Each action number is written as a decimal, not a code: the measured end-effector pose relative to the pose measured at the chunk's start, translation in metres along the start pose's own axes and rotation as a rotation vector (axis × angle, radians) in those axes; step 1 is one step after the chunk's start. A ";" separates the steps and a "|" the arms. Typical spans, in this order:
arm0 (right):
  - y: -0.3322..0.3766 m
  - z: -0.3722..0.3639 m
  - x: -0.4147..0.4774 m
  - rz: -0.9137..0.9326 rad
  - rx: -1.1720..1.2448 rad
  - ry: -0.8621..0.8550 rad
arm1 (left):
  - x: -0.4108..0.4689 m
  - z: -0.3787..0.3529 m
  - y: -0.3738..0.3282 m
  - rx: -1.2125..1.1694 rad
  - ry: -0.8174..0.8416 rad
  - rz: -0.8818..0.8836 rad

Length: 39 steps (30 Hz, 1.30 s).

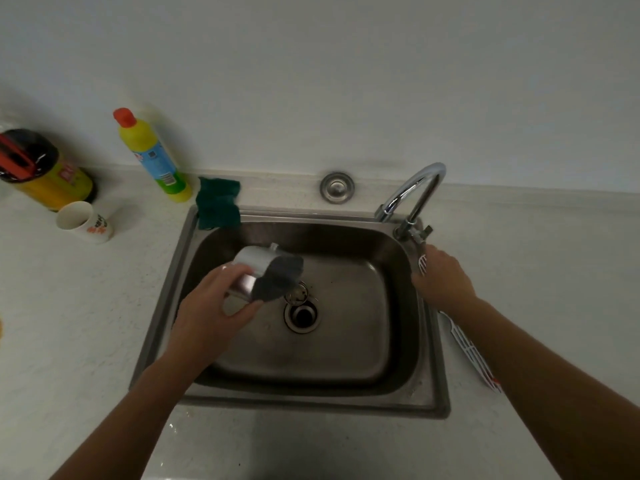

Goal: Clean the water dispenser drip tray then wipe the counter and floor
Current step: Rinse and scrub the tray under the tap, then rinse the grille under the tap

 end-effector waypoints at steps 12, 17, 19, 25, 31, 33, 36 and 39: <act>-0.092 -0.037 -0.066 -0.175 -0.260 0.032 | -0.052 0.013 0.021 -0.537 -0.416 0.494; -0.029 -0.044 -0.083 0.033 -0.242 -0.074 | -0.084 0.034 0.041 -0.732 -0.515 0.603; 0.010 -0.054 -0.093 0.137 -0.164 -0.063 | -0.099 0.044 0.057 -0.762 -0.564 0.654; 0.120 -0.084 -0.118 0.346 -0.017 -0.044 | -0.133 0.078 0.114 -0.869 -0.762 0.722; 0.178 -0.103 -0.122 0.383 0.037 0.011 | -0.149 0.092 0.176 -0.902 -0.890 0.808; 0.187 -0.106 -0.120 0.380 0.032 0.029 | -0.150 0.091 0.194 -0.907 -0.914 0.833; 0.194 -0.106 -0.115 0.368 0.035 0.029 | -0.152 0.088 0.219 -0.888 -0.904 0.862; 0.200 -0.106 -0.111 0.365 0.004 0.027 | -0.156 0.087 0.237 -0.648 -0.766 0.875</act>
Point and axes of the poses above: each hand's wrist, its own x-axis towards the middle knuckle, its own z-axis out of the back of the hand, y = z × x, the point moved 6 cm from there along x, towards the middle knuckle, and after that the axes turned 7 degrees about -z, right-handed, at the moved point
